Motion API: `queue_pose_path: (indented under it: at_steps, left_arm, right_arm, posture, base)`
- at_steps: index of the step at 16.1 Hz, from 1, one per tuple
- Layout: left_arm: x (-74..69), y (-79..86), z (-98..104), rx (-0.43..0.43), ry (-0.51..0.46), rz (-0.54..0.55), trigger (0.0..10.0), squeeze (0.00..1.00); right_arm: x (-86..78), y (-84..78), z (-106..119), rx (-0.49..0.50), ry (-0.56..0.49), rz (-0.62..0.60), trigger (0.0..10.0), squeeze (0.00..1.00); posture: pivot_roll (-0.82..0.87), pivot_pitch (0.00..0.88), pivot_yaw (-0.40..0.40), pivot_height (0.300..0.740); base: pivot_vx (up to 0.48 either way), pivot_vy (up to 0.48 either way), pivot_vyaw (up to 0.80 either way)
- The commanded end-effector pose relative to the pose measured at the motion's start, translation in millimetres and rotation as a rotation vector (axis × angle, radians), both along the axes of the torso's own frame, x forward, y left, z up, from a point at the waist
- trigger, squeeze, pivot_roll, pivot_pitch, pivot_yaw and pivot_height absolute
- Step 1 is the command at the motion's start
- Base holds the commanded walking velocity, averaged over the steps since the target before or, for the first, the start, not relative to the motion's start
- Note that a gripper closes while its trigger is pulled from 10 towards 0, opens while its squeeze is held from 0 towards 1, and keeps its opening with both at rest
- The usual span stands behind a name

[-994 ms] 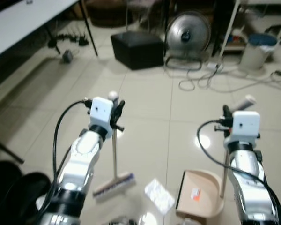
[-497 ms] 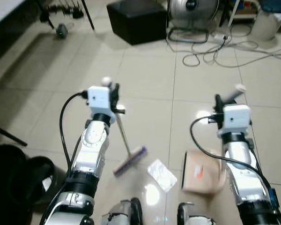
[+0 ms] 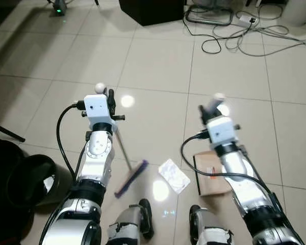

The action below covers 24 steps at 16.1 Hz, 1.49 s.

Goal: Sweep floor

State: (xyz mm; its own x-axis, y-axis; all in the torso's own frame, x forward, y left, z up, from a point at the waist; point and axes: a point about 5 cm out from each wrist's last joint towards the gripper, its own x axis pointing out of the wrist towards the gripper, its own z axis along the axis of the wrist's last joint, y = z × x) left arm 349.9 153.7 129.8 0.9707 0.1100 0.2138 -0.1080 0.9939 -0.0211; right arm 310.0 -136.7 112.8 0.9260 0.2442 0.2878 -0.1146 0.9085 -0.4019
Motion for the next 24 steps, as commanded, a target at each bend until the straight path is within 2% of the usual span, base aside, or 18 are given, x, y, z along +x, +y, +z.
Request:
queue_pose_path:
  at_steps: [1,3,5,7,10,16,18,19,21,24]
  left_arm:
    - [-2.2,6.5,-7.1,-0.006,0.015,0.047,10.0,0.0]
    - [-1.7,2.2,-10.5,-0.013,0.022,0.058,10.0,0.0]
    - [-1.0,-2.8,-13.5,-0.028,0.031,0.071,10.0,0.0]
    - [1.6,-14.0,-16.4,-0.075,0.051,0.083,10.0,0.0]
    - [4.5,-22.6,-17.8,-0.087,0.072,0.076,10.0,0.0]
    - [9.9,-30.6,-14.3,-0.164,0.085,0.118,10.0,0.0]
    - [12.7,-37.5,-8.5,-0.305,0.081,0.153,10.0,0.0]
    - [14.2,-42.7,-5.1,-0.367,0.077,0.152,10.0,0.0]
    - [15.8,-51.4,0.7,-0.443,0.062,0.14,10.0,0.0]
    - [18.7,-55.9,8.0,-0.498,0.045,0.132,10.0,0.0]
  right_arm:
    - [-2.6,6.9,-9.4,0.009,0.029,0.022,10.0,0.0]
    - [-1.7,13.8,-12.8,0.021,0.037,0.029,10.0,0.0]
    - [0.4,17.2,-13.7,0.112,0.047,-0.001,10.0,0.0]
    - [0.3,33.8,-7.9,0.158,0.029,0.039,10.0,0.0]
    - [-5.1,47.9,-7.6,0.152,0.022,0.095,10.0,0.0]
    - [-10.6,60.7,-11.0,0.171,0.04,0.13,10.0,0.0]
    - [-6.1,58.0,-11.2,0.269,0.072,0.055,10.0,0.0]
    - [-4.7,58.2,-10.9,0.281,0.078,0.046,10.0,0.0]
    - [-2.9,58.6,-10.1,0.316,0.089,0.033,10.0,0.0]
    - [-2.3,58.1,-8.5,0.35,0.094,0.026,10.0,0.0]
  posture:
    - [0.06,0.358,0.102,0.74]
    - [0.07,0.366,0.086,0.74]
    - [0.06,0.364,0.086,0.74]
    - [0.02,0.359,0.091,0.74]
    - [-0.01,0.356,0.09,0.74]
    - [-0.02,0.347,0.087,0.74]
    - [-0.02,0.339,0.083,0.74]
    - [-0.02,0.337,0.084,0.74]
    - [-0.02,0.331,0.083,0.74]
    - [-0.03,0.325,0.081,0.74]
  base:
    - [0.0,0.0,0.0]
    - [0.0,0.0,0.0]
    - [0.0,0.0,0.0]
    - [0.0,0.0,0.0]
    - [0.0,0.0,0.0]
    - [0.0,0.0,0.0]
    - [0.0,0.0,0.0]
    - [0.0,0.0,0.0]
    - [0.0,0.0,0.0]
    - [0.0,0.0,0.0]
